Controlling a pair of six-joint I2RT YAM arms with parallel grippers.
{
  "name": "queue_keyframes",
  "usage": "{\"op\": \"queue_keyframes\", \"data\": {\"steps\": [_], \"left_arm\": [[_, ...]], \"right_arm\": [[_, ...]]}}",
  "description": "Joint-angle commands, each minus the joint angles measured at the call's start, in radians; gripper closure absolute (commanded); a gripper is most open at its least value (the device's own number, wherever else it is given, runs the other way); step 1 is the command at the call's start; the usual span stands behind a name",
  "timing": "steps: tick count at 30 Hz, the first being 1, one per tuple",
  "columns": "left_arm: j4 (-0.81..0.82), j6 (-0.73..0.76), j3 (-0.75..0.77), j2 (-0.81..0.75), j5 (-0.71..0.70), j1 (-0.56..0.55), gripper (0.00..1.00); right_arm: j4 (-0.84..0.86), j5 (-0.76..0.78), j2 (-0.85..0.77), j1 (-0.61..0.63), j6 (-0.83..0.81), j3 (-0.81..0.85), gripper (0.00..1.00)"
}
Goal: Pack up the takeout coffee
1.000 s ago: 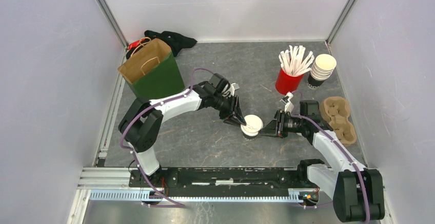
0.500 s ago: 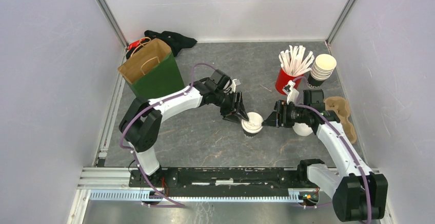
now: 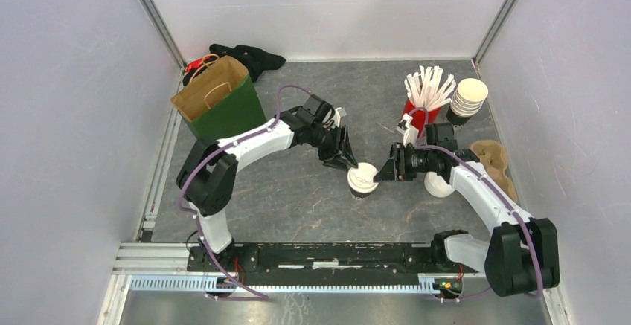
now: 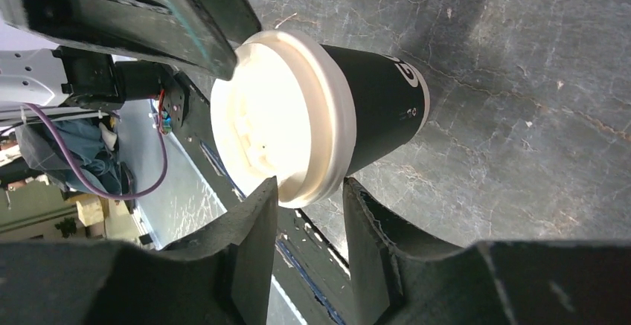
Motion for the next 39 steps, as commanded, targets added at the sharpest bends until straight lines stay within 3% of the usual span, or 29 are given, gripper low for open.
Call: {"op": "queue_keyframes", "data": {"steps": [1, 8, 16, 18, 22, 26, 28, 34, 39], "left_arm": [[0.047, 0.03, -0.012, 0.022, 0.036, -0.011, 0.52], [0.047, 0.02, -0.098, -0.017, 0.03, -0.045, 0.6], [0.048, 0.007, -0.138, -0.087, 0.021, -0.056, 0.55], [0.042, 0.018, -0.129, -0.1, 0.027, -0.054, 0.49], [0.037, 0.014, -0.123, -0.141, 0.018, -0.032, 0.21], [0.061, -0.019, -0.157, -0.186, 0.033, 0.009, 0.14], [0.063, -0.034, -0.174, -0.198, 0.036, 0.02, 0.19], [0.06, -0.048, -0.195, -0.168, 0.063, 0.023, 0.49], [0.065, -0.05, -0.196, -0.138, 0.096, 0.023, 0.56]], "right_arm": [[0.055, 0.033, 0.042, 0.031, -0.03, 0.062, 0.58], [0.066, 0.064, 0.146, 0.037, -0.076, 0.136, 0.6], [0.047, 0.061, 0.24, 0.054, -0.122, 0.227, 0.54], [0.016, 0.071, 0.243, 0.056, -0.143, 0.25, 0.48], [-0.092, 0.133, 0.213, 0.052, -0.181, 0.302, 0.38], [-0.11, 0.085, 0.141, 0.039, -0.132, 0.282, 0.33], [-0.087, 0.057, 0.103, 0.04, -0.1, 0.239, 0.31], [-0.036, 0.035, 0.072, 0.04, -0.085, 0.159, 0.31], [0.007, 0.043, 0.084, 0.048, -0.067, 0.117, 0.37]]}}
